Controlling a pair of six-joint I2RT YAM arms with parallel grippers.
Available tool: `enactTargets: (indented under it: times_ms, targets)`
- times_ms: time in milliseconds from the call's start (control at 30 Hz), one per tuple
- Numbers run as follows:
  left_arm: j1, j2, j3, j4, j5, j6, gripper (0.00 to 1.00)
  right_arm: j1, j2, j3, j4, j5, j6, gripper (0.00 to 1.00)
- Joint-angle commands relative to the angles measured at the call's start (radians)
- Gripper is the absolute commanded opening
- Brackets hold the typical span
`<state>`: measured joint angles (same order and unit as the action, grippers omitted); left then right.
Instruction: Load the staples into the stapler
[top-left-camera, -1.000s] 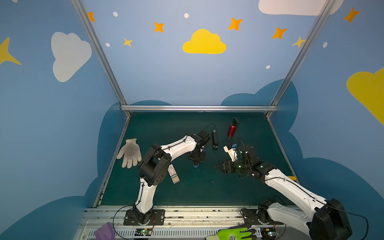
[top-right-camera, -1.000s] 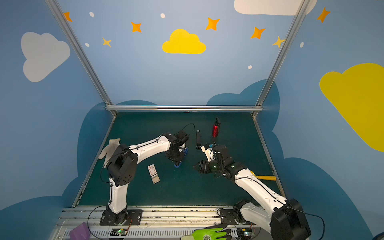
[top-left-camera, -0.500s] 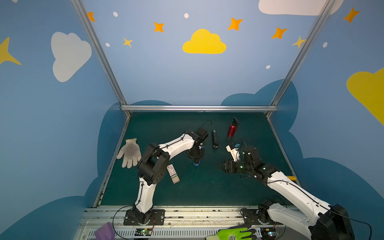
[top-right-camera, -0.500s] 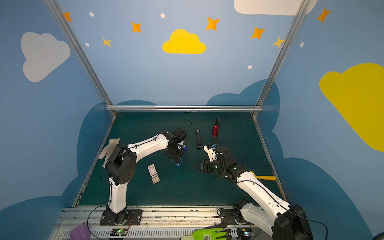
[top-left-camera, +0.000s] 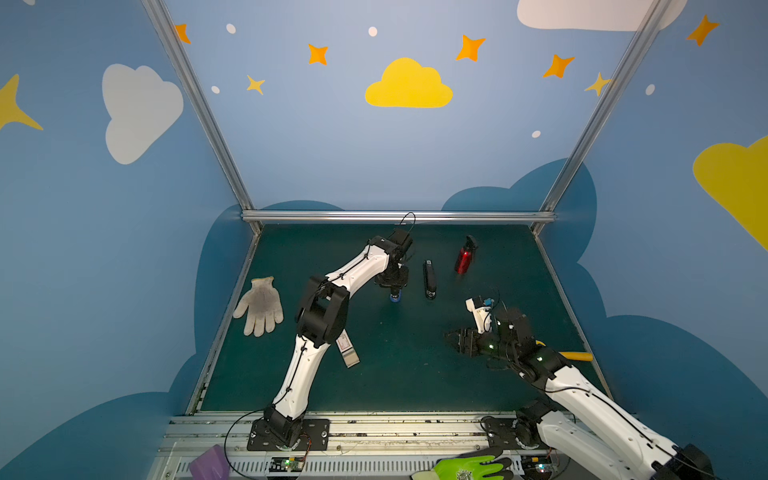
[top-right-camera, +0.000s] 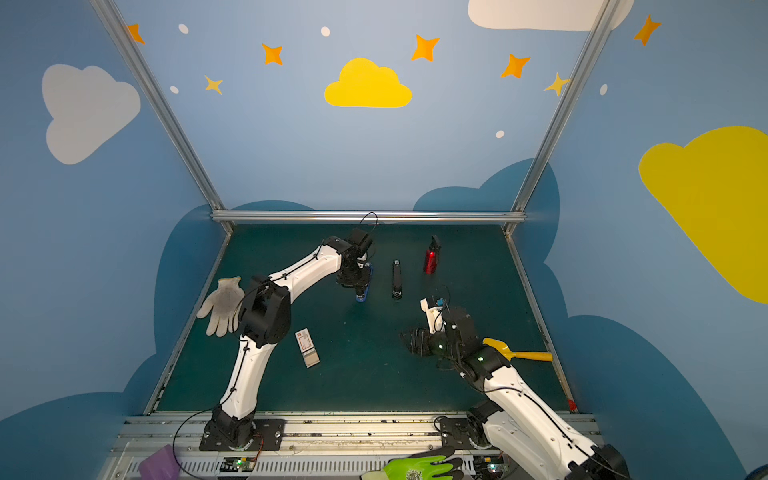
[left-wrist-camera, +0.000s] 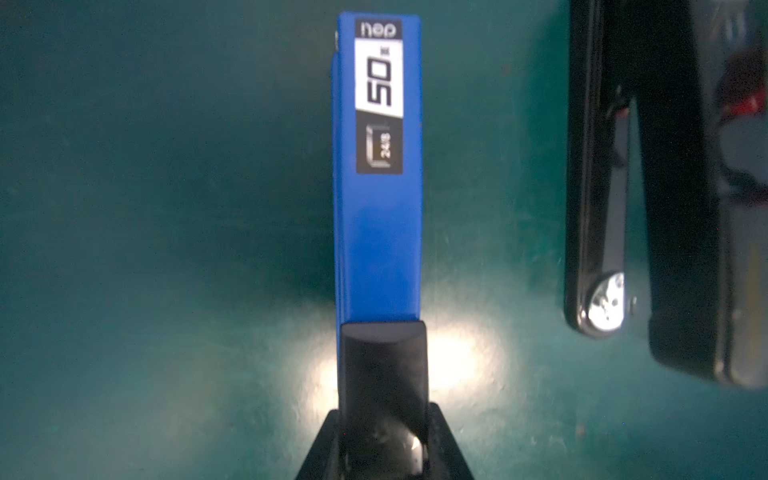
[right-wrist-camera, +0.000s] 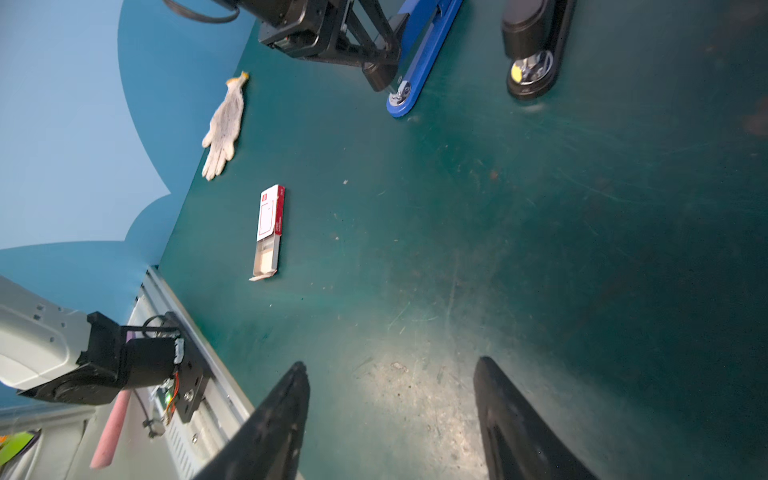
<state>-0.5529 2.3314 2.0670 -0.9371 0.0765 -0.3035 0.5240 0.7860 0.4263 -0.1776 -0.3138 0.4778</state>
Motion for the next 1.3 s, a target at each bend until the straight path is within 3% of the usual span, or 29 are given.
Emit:
enactTargets:
  times_ms: [0,167,333,367,467,500,533,967,1267]
  targets:
    - [0.005,0.05,0.084,-0.072,-0.018,0.007,0.12,-0.006,-0.061,-0.031,0.062,0.054,0.021,0.65]
    - [0.005,0.021,0.069,-0.066,-0.02,0.002,0.33,-0.007,-0.052,-0.02,0.033,0.057,0.013,0.65]
    - [0.005,-0.114,-0.071,0.015,-0.021,-0.02,0.58,-0.007,0.0,-0.01,0.071,0.044,0.006,0.67]
    - [0.005,-0.143,-0.099,0.025,-0.024,-0.024,1.0,-0.007,0.017,0.0,0.075,0.04,0.003,0.69]
    - [0.005,-0.224,-0.181,0.062,-0.03,-0.03,1.0,-0.007,0.072,0.032,0.08,0.041,-0.008,0.74]
    - [0.004,-0.258,-0.216,0.081,-0.032,-0.034,1.0,-0.007,0.091,0.046,0.082,0.044,-0.012,0.84]
    - [0.005,-0.288,-0.249,0.101,-0.032,-0.036,1.0,-0.007,0.106,0.056,0.085,0.046,-0.017,0.88]
    - [0.043,-0.741,-0.705,0.288,-0.083,-0.066,1.0,-0.016,0.342,0.317,0.061,0.148,-0.111,0.88]
    - [0.169,-1.036,-1.005,0.447,-0.323,-0.042,1.0,-0.087,0.395,0.386,0.094,0.477,-0.205,0.88]
